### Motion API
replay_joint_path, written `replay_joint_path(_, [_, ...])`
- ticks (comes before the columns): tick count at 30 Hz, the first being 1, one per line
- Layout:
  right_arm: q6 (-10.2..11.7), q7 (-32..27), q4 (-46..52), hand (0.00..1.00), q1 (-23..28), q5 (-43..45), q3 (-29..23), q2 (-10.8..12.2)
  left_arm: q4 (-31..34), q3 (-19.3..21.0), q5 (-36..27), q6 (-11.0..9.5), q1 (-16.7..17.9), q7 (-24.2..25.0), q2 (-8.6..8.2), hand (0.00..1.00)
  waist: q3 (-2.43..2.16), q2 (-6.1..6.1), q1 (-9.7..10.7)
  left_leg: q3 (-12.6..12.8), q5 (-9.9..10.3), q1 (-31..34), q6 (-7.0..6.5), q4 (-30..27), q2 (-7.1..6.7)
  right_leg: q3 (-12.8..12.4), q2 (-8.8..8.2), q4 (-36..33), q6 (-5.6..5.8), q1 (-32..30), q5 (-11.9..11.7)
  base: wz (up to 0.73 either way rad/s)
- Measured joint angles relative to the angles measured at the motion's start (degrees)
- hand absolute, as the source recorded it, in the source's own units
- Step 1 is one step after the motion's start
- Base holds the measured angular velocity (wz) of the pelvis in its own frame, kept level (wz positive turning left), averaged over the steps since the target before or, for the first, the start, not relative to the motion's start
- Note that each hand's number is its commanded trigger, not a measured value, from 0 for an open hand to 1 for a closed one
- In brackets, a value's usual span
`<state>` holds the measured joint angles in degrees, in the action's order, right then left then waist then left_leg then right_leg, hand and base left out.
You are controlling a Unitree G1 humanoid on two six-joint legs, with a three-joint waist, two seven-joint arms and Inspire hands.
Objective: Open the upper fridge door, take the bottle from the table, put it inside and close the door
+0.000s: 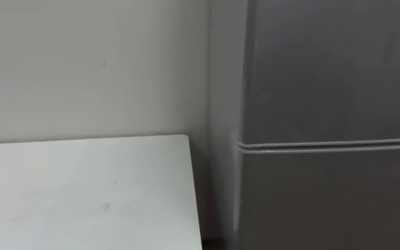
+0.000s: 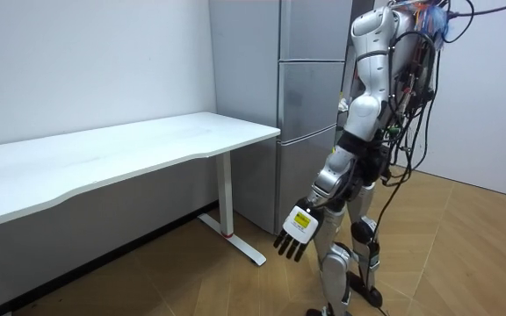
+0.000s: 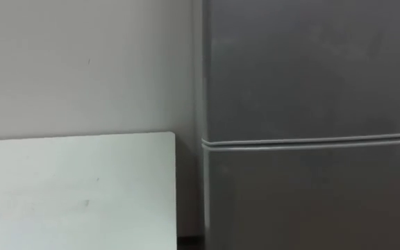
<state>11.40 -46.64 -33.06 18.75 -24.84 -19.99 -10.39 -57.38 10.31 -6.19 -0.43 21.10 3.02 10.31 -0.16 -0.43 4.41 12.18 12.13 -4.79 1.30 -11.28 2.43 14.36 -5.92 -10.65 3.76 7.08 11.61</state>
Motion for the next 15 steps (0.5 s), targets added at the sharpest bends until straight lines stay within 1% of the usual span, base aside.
replay_joint_path(2, [-0.27,2.25,-4.53,0.00,0.70,0.00,1.61,1.43,-0.01,-0.03,-0.63,-0.11,0.31,-0.82,-0.70,0.00,-0.03,0.25,-0.02,0.01,-0.01,-0.02,0.01,-0.01,0.00,-0.08,0.00,-0.04,-0.07,0.20,0.16,0.00])
replay_joint_path(4, [-0.35,3.37,-7.46,0.00,1.42,-0.19,3.34,1.91,-0.16,-0.92,-1.08,-0.28,0.60,-1.22,-0.86,0.00,-0.05,0.15,0.02,0.01,0.00,-0.05,0.01,-0.02,-0.01,-0.13,0.00,0.04,-0.08,0.30,0.23,0.00])
replay_joint_path(8, [-0.35,4.50,-11.70,0.00,1.73,-0.48,5.71,2.08,-0.55,-2.72,-1.14,-0.72,0.54,-2.45,-1.00,0.00,-0.02,-0.14,0.04,0.16,0.01,-0.25,0.01,-0.08,-0.05,-0.51,-0.01,0.05,-0.09,0.33,0.31,-0.01])
replay_joint_path(9, [-0.24,5.30,-13.13,0.00,1.59,-0.72,6.79,1.94,-0.80,-3.63,-1.22,-1.24,0.48,-2.75,-0.97,0.00,0.18,0.03,-0.02,0.17,0.01,-0.38,0.01,-0.11,-0.04,-0.51,-0.01,0.07,-0.09,0.44,0.32,0.00])
replay_joint_path(10, [-0.24,6.72,-15.40,0.00,1.09,-0.63,7.91,1.83,-1.74,-3.88,-1.14,-1.64,0.01,-2.77,-1.07,0.00,0.17,-0.09,-0.21,0.19,0.01,-0.51,0.01,-0.15,-0.03,-0.59,0.00,0.05,-0.10,0.52,0.32,0.00])
replay_joint_path(13, [-0.53,10.51,-20.16,0.00,-0.08,-0.58,10.27,1.85,-3.43,-3.85,-1.01,-1.73,-0.36,-2.76,-1.10,0.00,0.24,0.01,-0.47,0.33,0.03,-1.10,0.02,-0.12,-0.05,-0.75,0.01,0.11,-0.09,1.05,0.33,-0.01])
replay_joint_path(15, [-1.26,12.97,-21.56,0.00,-0.12,-0.54,11.87,1.97,-3.45,-3.84,-0.84,-1.71,-0.33,-2.76,-1.10,0.00,0.26,0.12,-1.28,0.45,0.05,-1.50,0.02,-0.08,-0.05,-0.80,0.00,0.10,-0.08,1.13,0.33,0.00])
